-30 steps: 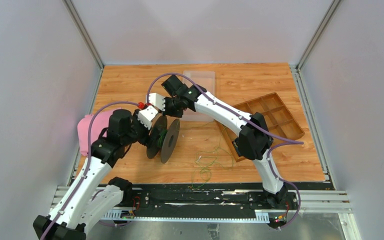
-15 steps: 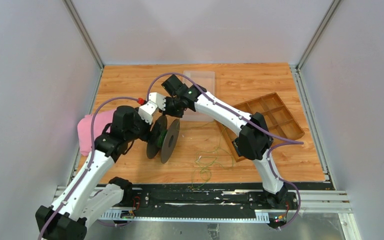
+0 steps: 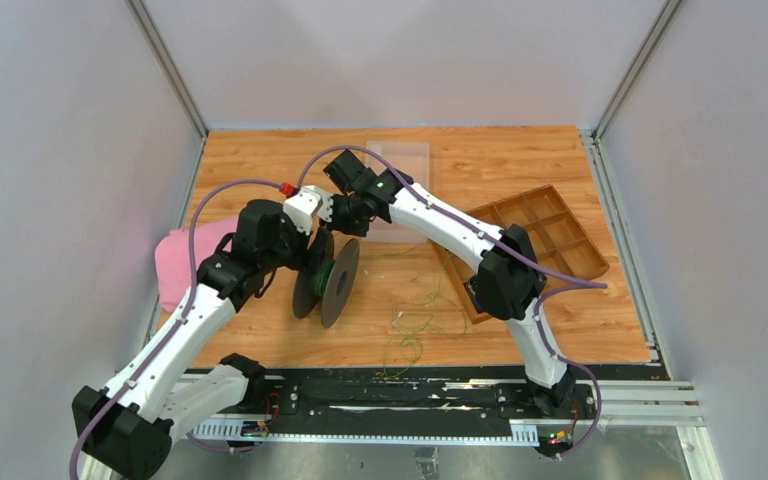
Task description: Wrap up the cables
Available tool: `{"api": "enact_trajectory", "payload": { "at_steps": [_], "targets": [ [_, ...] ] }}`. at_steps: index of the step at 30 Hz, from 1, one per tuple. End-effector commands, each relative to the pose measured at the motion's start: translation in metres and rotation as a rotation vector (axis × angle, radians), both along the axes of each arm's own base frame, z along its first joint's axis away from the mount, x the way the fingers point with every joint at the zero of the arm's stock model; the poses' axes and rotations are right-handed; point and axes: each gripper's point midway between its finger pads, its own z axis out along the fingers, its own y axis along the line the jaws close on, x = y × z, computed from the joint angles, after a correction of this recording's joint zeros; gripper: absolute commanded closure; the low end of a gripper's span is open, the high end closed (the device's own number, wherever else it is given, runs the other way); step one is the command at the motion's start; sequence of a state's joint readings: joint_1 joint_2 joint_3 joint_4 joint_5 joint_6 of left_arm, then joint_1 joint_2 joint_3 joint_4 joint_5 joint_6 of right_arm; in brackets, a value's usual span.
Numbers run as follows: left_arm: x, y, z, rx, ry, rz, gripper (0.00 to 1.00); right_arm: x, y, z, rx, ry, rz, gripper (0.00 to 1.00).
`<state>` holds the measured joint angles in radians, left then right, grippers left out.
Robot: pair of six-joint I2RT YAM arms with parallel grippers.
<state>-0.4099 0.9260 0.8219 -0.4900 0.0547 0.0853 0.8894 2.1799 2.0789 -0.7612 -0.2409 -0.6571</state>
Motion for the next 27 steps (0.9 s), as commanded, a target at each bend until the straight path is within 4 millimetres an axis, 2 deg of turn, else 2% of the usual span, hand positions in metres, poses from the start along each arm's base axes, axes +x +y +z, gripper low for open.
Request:
{"api": "enact_trajectory", "payload": {
  "at_steps": [1, 7, 13, 18, 27],
  "targets": [
    [0.011, -0.001, 0.01, 0.006, -0.018, 0.044, 0.24, -0.003, 0.002, 0.009, 0.003, -0.007, 0.002, 0.99],
    [0.014, -0.004, 0.011, 0.017, -0.01, 0.051, 0.27, -0.003, 0.003, 0.008, 0.002, -0.006, 0.004, 0.99],
    [0.006, -0.005, 0.007, -0.026, -0.057, 0.031, 0.31, -0.003, 0.001, 0.008, -0.001, -0.009, 0.002, 0.99],
    [-0.001, -0.002, 0.007, -0.021, -0.077, 0.021, 0.31, -0.001, 0.001, 0.006, -0.006, -0.011, -0.001, 0.99],
    [0.0, -0.005, -0.006, -0.036, -0.053, 0.024, 0.32, -0.001, 0.003, 0.005, -0.002, -0.005, -0.003, 0.99]
  ]
}}
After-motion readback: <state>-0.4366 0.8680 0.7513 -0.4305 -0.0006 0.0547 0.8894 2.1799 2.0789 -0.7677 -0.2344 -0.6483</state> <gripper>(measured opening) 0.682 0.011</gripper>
